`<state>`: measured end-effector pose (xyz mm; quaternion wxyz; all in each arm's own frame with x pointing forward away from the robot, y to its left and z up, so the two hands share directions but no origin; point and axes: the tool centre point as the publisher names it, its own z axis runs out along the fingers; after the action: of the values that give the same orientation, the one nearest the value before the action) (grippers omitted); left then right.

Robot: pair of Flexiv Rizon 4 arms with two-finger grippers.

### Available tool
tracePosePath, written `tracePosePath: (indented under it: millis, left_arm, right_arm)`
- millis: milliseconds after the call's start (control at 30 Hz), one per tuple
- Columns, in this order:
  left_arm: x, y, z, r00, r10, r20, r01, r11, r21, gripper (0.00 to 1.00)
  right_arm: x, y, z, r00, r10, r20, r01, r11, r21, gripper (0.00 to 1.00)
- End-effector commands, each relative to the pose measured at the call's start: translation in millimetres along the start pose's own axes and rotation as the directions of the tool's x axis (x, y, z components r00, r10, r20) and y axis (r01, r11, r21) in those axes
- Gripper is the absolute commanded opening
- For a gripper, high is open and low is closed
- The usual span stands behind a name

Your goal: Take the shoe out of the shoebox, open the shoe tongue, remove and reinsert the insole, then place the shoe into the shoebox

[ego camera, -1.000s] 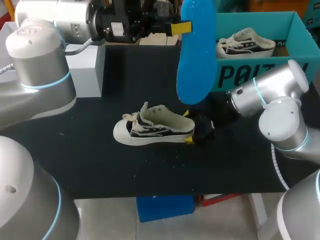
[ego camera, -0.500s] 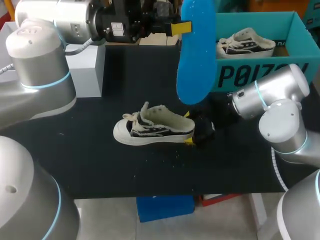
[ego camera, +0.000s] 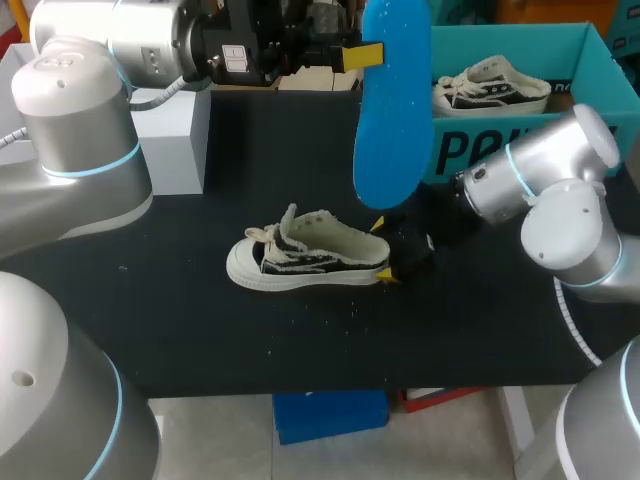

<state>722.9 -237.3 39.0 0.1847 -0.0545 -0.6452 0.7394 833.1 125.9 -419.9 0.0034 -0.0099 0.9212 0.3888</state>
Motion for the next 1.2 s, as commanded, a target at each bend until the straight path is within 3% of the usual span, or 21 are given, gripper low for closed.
tracePosePath:
  millis: [33, 167, 433, 533, 600, 667, 700, 967, 1200]
  left_arm:
    - [-0.2, 0, 1, 1.000, 0.001, 0.001, -0.001, 1.000, -0.001, 0.00]
    - [-0.2, 0, 1, 1.000, 0.001, 0.001, -0.001, 1.000, -0.001, 0.00]
    - [-0.2, 0, 1, 1.000, 0.001, 0.001, -0.001, 1.000, -0.001, 0.00]
    - [-0.2, 0, 1, 1.000, 0.001, 0.001, -0.001, 1.000, -0.001, 0.00]
    - [-0.2, 0, 1, 1.000, 0.001, 0.001, -0.001, 1.000, -0.001, 0.00]
    - [-0.2, 0, 1, 1.000, 0.001, 0.001, -0.001, 1.000, -0.001, 0.00]
    - [-0.2, 0, 1, 1.000, 0.001, 0.001, -0.001, 1.000, -0.001, 0.00]
    - [-0.2, 0, 1, 1.000, 0.001, 0.001, -0.001, 1.000, -0.001, 0.00]
    - [-0.2, 0, 1, 1.000, 0.001, 0.001, -0.001, 1.000, -0.001, 0.00]
  right_arm:
    - [-12.3, 19.3, -16, 0.997, 0.004, -0.071, 0.014, 0.970, 0.243, 1.00]
    - [-18.6, 28.7, -18, 0.995, -0.005, -0.096, 0.041, 0.924, 0.380, 0.98]
    - [-25.1, 48.9, -11, 0.994, -0.021, -0.104, 0.075, 0.838, 0.541, 0.99]
    - [-25.6, 57.7, -8, 0.995, -0.033, -0.096, 0.084, 0.803, 0.591, 0.93]
    - [-26.1, 62.4, -5, 0.995, -0.041, -0.092, 0.089, 0.781, 0.618, 0.83]
    - [-25.1, 69.2, -2, 0.995, -0.049, -0.087, 0.093, 0.763, 0.639, 0.79]
    - [-25.0, 71.1, 0, 0.995, -0.050, -0.088, 0.095, 0.757, 0.646, 0.84]
    - [-25.1, 76.5, 19, 0.994, -0.062, -0.093, 0.108, 0.731, 0.674, 0.93]
    - [-29.4, 82.4, 33, 0.994, -0.069, -0.088, 0.111, 0.728, 0.677, 0.87]
